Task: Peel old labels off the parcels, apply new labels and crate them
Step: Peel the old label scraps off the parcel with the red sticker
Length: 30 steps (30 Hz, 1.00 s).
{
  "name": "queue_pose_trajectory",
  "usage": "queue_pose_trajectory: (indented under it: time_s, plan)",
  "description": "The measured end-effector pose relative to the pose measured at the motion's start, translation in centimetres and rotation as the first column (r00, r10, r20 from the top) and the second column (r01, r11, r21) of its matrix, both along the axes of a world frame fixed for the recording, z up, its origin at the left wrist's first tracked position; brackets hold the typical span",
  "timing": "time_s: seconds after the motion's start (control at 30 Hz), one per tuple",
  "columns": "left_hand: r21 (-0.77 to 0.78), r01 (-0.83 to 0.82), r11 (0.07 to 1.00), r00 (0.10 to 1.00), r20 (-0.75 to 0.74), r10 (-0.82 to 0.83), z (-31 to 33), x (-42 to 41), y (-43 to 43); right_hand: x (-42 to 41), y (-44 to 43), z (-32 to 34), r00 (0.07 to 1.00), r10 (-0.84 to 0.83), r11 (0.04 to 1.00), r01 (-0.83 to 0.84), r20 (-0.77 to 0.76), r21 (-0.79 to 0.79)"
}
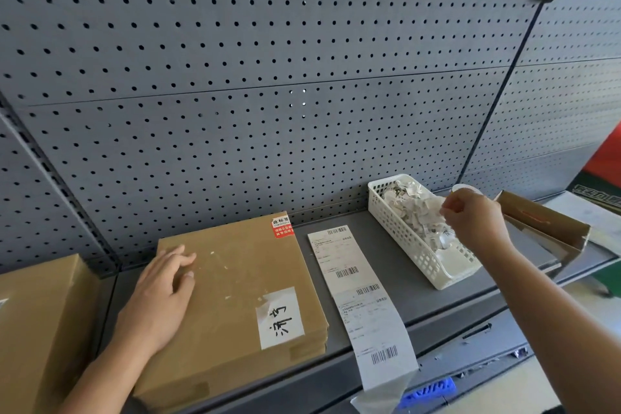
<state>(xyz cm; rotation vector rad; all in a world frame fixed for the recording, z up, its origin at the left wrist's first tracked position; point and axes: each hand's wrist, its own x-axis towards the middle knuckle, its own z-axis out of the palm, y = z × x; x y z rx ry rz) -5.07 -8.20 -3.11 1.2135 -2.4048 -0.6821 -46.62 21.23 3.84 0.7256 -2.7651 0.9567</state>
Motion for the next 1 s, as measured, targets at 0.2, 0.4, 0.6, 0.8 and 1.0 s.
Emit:
queue_pose_trajectory:
  time_s: [0.2,0.4,0.6,0.8,1.0]
  plan:
    - [-0.001,-0.006,1.0,1.0,-0.003,0.006,0.1,-0.1,0.2,0.3,-0.4,-1.0,1.0,0.009,1.0,-0.009,0.013,-0.004]
    - [0.004,-0.01,1.0,1.0,-0.013,0.01,0.3,-0.1,0.4,0.3,-0.2,-2.0,1.0,-0.016,1.0,0.016,-0.01,0.003]
    - [0.007,-0.012,1.0,1.0,-0.012,0.012,0.5,-0.1,0.6,0.4,0.1,-1.7,1.0,-0.007,0.998,0.006,-0.013,-0.058]
    - [0.013,-0.01,1.0,1.0,-0.006,0.01,0.4,-0.1,0.5,-0.2,0.2,-0.7,0.994,-0.061,0.982,0.045,-0.085,-0.183]
    - [0.013,-0.006,1.0,1.0,-0.009,0.007,0.5,-0.2,0.5,-0.2,-0.7,-0.7,0.986,-0.03,0.994,0.012,-0.166,-0.108]
